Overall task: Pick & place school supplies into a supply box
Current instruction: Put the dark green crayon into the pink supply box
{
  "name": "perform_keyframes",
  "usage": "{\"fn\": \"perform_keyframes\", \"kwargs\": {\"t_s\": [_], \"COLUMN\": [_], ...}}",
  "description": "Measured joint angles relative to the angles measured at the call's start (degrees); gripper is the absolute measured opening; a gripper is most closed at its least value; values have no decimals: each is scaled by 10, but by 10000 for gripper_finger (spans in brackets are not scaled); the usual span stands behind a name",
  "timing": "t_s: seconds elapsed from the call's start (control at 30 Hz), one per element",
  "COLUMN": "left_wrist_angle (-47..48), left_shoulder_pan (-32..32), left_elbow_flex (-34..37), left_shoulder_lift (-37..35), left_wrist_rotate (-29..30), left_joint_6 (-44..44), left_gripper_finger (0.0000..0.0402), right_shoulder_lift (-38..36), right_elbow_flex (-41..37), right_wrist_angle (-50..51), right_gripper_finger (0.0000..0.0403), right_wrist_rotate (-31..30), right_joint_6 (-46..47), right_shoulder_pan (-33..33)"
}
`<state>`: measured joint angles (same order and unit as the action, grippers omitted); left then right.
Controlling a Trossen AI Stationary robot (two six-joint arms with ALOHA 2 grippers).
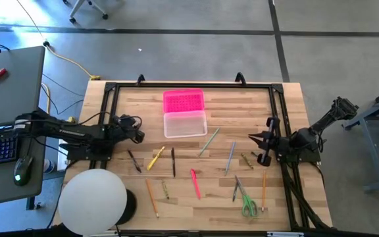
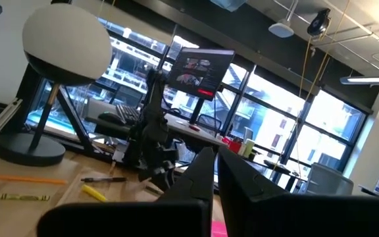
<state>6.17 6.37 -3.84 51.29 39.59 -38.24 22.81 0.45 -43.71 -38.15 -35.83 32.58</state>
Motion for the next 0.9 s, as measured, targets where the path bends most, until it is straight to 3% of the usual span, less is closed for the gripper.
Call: {"fn": "perform_keyframes", "kwargs": {"t_s": [0.23, 0.43, 0.77, 0.9], "left_wrist_angle": [-16, -137, -184, -209], "left_shoulder_pan": [-1, -1, 0, 1], "left_elbow_flex": [3, 32, 32, 33], "left_shoulder_lift": [79, 139, 195, 198], "left_wrist_rotate": [1, 27, 53, 52], "left_joint_6": [-103, -126, -183, -201], "left_gripper_finger": [161, 154, 19, 22], "right_shoulder_lift": [0, 0, 0, 0], "right_elbow_flex": [0, 0, 0, 0], "right_wrist_angle": [6, 6, 5, -2], "right_gripper_finger": [0, 0, 0, 0], "right_wrist_rotate": [0, 0, 7, 19], "right_joint_6": [0, 0, 0, 0], "right_shoulder_pan": [0, 0, 0, 0]}}
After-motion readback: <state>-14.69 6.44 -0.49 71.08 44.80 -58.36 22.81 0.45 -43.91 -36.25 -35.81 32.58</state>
